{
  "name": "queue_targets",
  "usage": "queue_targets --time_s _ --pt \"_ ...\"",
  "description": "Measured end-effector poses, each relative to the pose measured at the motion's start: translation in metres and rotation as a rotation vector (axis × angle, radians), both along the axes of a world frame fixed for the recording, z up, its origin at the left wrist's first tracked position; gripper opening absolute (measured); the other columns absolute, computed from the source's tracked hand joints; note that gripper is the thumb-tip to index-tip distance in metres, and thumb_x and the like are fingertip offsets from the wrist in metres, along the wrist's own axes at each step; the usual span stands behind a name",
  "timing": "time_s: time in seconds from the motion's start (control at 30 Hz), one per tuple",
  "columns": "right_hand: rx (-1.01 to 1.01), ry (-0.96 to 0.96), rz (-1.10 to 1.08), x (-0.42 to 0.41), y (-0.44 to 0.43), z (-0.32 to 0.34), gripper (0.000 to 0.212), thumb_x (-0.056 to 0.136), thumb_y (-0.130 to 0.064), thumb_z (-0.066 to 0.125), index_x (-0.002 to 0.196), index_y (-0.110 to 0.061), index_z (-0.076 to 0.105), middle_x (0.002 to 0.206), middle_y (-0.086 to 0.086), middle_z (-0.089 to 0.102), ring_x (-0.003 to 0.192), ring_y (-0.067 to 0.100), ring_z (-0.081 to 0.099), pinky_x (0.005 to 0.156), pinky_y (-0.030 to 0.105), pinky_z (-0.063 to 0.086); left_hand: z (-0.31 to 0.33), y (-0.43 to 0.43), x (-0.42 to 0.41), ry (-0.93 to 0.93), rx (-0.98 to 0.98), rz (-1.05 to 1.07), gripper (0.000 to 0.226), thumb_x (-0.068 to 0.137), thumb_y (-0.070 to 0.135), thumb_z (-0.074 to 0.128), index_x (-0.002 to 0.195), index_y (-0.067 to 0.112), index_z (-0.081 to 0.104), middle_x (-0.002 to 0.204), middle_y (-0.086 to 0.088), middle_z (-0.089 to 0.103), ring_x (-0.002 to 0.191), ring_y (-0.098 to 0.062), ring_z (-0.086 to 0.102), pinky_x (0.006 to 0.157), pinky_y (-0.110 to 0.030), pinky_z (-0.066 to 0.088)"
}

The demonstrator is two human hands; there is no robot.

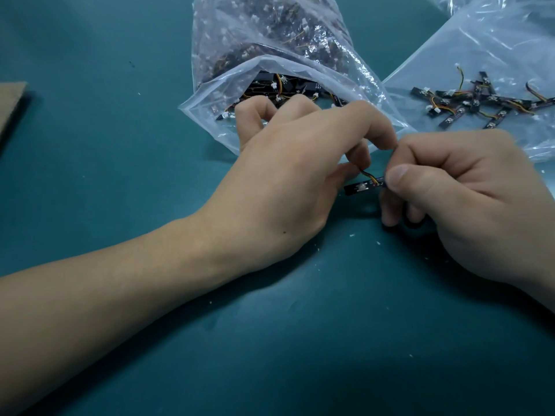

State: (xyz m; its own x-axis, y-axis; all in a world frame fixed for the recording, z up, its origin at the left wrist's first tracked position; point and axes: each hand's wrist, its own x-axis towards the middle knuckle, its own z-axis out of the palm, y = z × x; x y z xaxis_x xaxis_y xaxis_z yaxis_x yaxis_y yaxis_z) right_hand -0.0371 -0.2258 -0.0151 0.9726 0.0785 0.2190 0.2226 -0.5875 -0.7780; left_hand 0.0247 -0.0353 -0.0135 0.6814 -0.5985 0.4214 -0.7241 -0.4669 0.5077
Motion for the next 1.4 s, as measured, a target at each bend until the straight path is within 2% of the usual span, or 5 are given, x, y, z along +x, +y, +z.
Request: queue_targets --time_s 0.3,0.47,0.67,0.77,1.4 --pt "0.312 0.021 0.063 -0.0006 -0.0017 -0.0035 0.03 0.094 -0.029 0.051 0.073 -0.01 0.06 0.061 0.008 0.066 0.049 0.018 0.053 0.051 0.022 0.042 -0.0008 0.003 0.0057 0.147 -0.148 -0.138 0.029 0.09 0.014 0.076 0.113 0.025 0.061 0.091 0.024 0.071 0.092 -0.005 0.068 0.1 -0.047 0.044" --pt "0.369 0.008 0.016 -0.0005 0.0001 -0.0044 0.029 0.102 -0.029 0.051 0.082 -0.011 0.063 0.066 0.01 0.067 0.046 0.017 0.053 0.049 0.016 0.04 0.0014 0.0029 0.0073 0.25 -0.264 -0.168 0.032 0.088 0.011 0.079 0.112 0.019 0.06 0.097 0.022 0.069 0.092 0.004 0.071 0.084 -0.01 0.047" --pt "0.281 -0.048 -0.06 0.0033 0.0034 -0.004 0.025 0.104 -0.033 0.051 0.089 -0.019 0.064 0.067 0.005 0.067 0.043 0.017 0.052 0.047 0.018 0.04 0.002 0.0045 0.0075 0.309 -0.295 -0.139 0.019 0.095 0.023 0.071 0.111 0.017 0.063 0.102 0.007 0.076 0.098 -0.015 0.072 0.084 -0.041 0.055" --pt "0.252 -0.064 -0.074 0.0025 0.0046 -0.0035 0.024 0.104 -0.034 0.051 0.092 -0.019 0.066 0.066 0.004 0.067 0.043 0.018 0.054 0.047 0.017 0.039 0.0027 0.0054 0.0086 0.134 -0.273 -0.06 0.017 0.095 0.022 0.067 0.11 0.014 0.065 0.111 0.005 0.064 0.099 -0.008 0.057 0.082 -0.029 0.047" --pt "0.112 -0.104 -0.039 -0.0027 0.0078 -0.0021 0.019 0.106 -0.035 0.052 0.099 -0.026 0.068 0.069 -0.004 0.068 0.05 0.018 0.06 0.05 0.016 0.042 0.0024 0.0043 0.0027 0.247 -0.263 -0.018 0.024 0.097 0.014 0.062 0.076 0.005 0.071 0.052 0.01 0.042 0.049 -0.004 0.039 0.053 -0.012 0.027"
